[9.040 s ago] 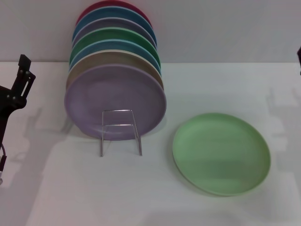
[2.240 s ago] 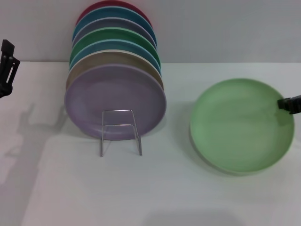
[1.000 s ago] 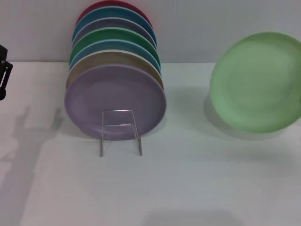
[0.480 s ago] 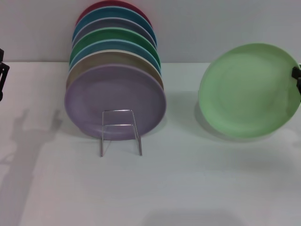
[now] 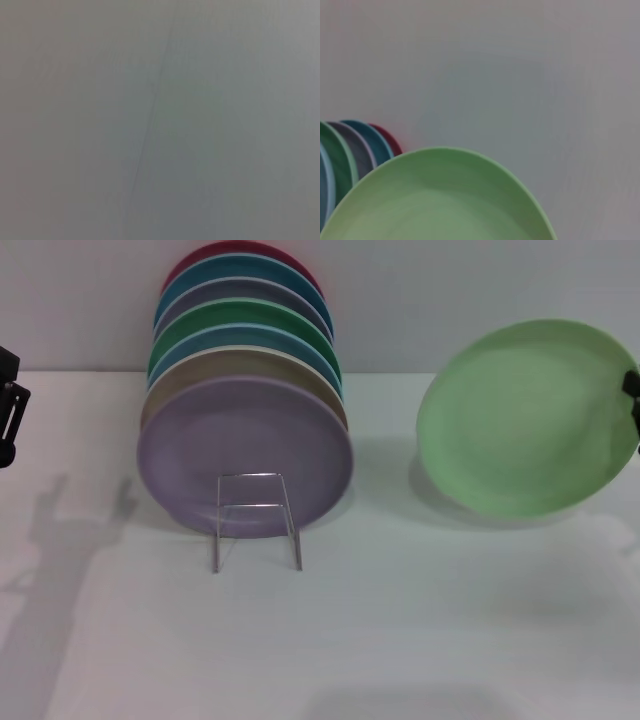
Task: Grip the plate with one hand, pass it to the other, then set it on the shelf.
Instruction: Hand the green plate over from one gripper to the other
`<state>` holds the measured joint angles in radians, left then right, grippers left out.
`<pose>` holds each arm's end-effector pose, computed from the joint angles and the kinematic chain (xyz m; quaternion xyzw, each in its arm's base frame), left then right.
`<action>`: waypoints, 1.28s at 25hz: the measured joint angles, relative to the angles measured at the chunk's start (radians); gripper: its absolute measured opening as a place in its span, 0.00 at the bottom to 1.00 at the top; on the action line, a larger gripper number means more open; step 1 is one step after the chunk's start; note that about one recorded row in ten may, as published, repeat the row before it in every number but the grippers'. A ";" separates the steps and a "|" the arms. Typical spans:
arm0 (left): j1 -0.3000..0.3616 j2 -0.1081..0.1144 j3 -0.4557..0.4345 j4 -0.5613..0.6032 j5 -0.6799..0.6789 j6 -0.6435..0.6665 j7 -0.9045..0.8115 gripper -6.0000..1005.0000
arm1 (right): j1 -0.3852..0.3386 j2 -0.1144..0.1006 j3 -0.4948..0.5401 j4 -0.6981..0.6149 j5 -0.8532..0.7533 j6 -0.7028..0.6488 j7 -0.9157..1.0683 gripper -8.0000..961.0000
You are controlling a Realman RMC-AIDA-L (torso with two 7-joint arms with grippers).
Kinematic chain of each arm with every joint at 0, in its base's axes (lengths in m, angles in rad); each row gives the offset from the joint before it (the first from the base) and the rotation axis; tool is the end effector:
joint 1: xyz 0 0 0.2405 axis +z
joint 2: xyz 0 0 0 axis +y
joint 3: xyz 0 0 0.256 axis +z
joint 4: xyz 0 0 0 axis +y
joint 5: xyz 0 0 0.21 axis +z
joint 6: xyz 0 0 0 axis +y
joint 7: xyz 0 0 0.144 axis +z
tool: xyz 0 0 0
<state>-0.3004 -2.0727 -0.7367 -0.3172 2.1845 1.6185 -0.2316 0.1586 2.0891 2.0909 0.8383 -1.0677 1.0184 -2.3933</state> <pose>-0.2883 0.2804 0.0139 -0.5928 -0.1632 -0.5055 0.6053 0.3184 0.3263 0.0686 -0.7974 0.1148 0.2441 0.5399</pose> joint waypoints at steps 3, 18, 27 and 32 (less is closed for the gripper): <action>0.000 0.000 0.006 -0.003 0.000 0.001 0.000 0.86 | -0.001 0.000 0.010 -0.006 0.024 0.003 -0.041 0.03; 0.014 -0.003 0.179 -0.005 0.000 0.060 0.058 0.86 | 0.008 0.003 0.004 -0.085 0.160 0.076 -0.244 0.03; 0.033 -0.003 0.310 -0.006 0.000 0.109 0.073 0.86 | -0.016 0.003 0.002 -0.100 0.154 0.164 -0.270 0.03; 0.037 -0.004 0.384 -0.007 0.000 0.109 0.083 0.86 | -0.042 0.003 0.000 -0.109 0.150 0.215 -0.272 0.03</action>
<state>-0.2631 -2.0765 -0.3529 -0.3244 2.1844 1.7279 -0.1490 0.1165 2.0923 2.0911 0.7296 -0.9175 1.2335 -2.6649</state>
